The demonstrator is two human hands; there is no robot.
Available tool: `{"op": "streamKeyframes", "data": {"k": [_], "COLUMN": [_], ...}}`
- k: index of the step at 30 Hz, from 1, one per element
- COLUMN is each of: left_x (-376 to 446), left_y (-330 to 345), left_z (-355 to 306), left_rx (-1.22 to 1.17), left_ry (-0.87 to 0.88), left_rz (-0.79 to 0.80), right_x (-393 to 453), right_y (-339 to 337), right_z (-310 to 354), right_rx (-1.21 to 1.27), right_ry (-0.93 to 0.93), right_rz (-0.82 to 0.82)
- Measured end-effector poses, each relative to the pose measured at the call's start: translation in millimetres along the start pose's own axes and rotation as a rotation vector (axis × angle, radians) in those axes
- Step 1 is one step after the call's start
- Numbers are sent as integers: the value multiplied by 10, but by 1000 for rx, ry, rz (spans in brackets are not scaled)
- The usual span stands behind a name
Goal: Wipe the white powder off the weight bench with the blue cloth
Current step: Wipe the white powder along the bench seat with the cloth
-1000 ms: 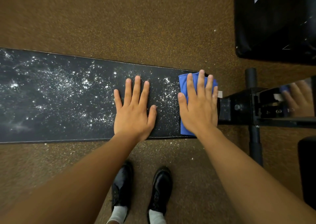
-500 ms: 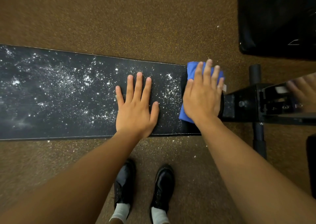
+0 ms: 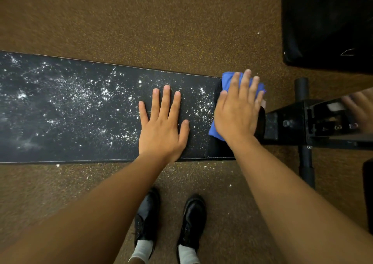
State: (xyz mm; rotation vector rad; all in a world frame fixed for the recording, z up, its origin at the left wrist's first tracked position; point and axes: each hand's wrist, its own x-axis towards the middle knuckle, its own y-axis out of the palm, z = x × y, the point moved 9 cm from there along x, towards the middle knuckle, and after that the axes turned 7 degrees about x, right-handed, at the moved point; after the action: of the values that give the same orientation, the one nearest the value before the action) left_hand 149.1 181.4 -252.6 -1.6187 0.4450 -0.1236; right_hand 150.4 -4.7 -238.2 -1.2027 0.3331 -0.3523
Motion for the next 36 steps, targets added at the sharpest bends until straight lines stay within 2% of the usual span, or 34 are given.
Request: {"op": "streamKeyframes", "data": {"k": [6, 10, 14, 18, 21, 25, 28, 32, 36], "left_x": [0, -3, -2, 0, -1, -8, -3, -2, -6], "left_y": [-1, -1, -7, -10, -14, -3, 4, 3, -2], "left_z": [-2, 3, 0, -7, 5, 7, 5, -2, 4], "left_rx": [-11, -16, -19, -19, -31, -26, -21, -21, -22], "left_ry": [0, -1, 0, 7, 6, 5, 2, 8, 8], "left_rz": [3, 4, -4, -7, -13, -10, -4, -11, -10], "right_x": [-516, -347, -61, -313, -629, -285, 103, -42, -617], "right_y": [34, -97, -28, 77, 36, -124, -54, 102, 41], "right_z": [3, -220, 7, 266, 126, -158, 45, 384, 232], "right_rx": [-77, -22, 5, -39, -62, -7, 24, -13, -51], "right_ry": [-200, -111, 1, -185, -298, -91, -4, -163, -323], "right_rz": [84, 26, -8, 53, 118, 30, 16, 23, 108]}}
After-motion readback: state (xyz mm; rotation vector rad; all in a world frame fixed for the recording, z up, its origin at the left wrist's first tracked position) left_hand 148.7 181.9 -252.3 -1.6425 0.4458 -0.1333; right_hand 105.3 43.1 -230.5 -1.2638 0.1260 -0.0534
